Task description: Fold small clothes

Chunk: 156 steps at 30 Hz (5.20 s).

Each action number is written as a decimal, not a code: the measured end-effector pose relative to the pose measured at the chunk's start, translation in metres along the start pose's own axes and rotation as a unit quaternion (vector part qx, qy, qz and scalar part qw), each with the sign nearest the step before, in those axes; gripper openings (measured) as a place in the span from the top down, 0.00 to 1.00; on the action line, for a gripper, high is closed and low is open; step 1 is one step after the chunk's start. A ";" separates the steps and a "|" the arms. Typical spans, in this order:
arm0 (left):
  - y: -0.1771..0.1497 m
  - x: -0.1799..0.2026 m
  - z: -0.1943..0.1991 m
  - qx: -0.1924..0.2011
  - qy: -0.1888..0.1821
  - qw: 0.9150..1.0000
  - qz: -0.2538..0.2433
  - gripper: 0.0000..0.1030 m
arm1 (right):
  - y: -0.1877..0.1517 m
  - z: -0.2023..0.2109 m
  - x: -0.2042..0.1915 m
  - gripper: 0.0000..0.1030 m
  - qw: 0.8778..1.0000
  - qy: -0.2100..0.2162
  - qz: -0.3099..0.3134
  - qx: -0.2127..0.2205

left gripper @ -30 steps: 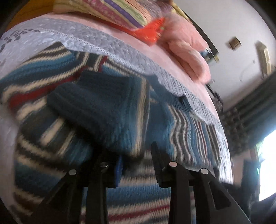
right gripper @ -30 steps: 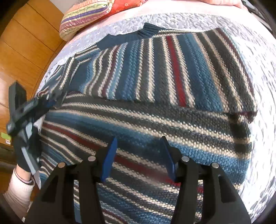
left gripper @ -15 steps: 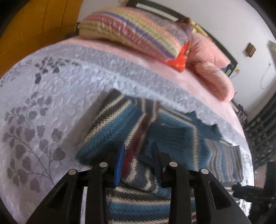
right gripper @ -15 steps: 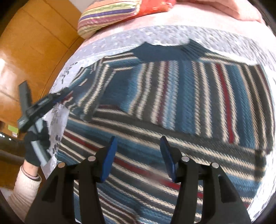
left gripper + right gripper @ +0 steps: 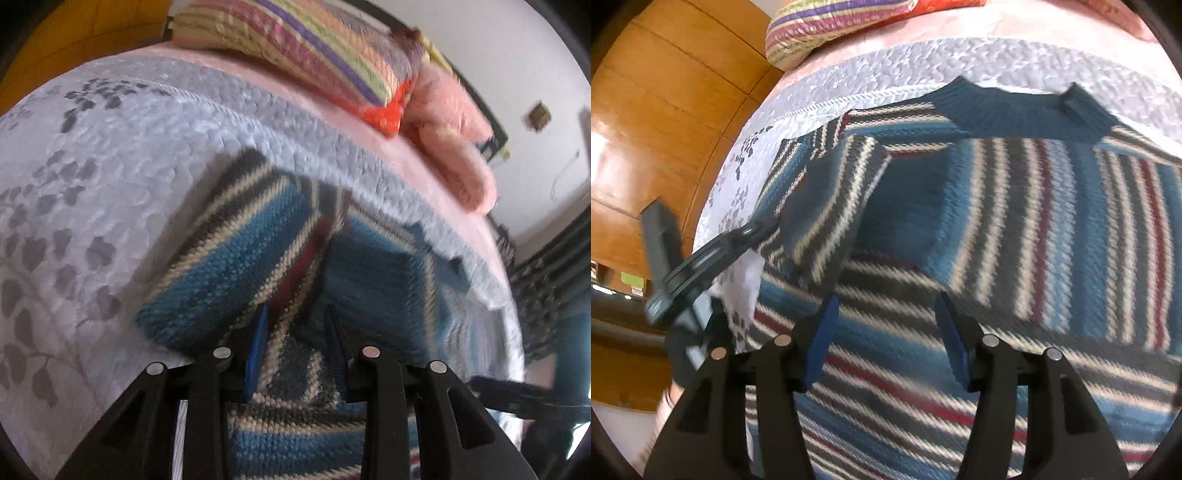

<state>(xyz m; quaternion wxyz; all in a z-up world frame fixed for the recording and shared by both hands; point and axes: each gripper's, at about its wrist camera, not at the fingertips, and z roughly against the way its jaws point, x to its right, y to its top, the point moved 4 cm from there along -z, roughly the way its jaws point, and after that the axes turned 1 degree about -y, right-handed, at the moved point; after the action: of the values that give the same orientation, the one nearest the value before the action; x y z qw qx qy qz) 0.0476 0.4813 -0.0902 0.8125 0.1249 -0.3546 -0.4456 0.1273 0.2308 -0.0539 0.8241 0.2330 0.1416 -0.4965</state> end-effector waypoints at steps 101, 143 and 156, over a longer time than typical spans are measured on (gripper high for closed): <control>-0.032 0.120 -0.045 -0.048 0.019 0.989 -0.140 0.58 | -0.025 0.067 0.195 0.56 0.979 0.043 -0.180 0.088; -0.054 0.128 -0.074 -0.083 0.035 0.980 -0.179 0.46 | -0.030 0.051 0.163 0.75 0.987 -0.126 -0.066 0.077; -0.055 0.134 -0.079 -0.081 0.057 0.978 -0.184 0.44 | -0.028 0.042 0.154 0.75 0.983 -0.154 -0.053 0.087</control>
<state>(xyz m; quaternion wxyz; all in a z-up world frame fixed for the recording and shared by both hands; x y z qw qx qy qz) 0.1138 0.3324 -0.1133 0.7428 0.1468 -0.2413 -0.6070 0.1747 0.0812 -0.0965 0.7854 0.2169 -0.0185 -0.5795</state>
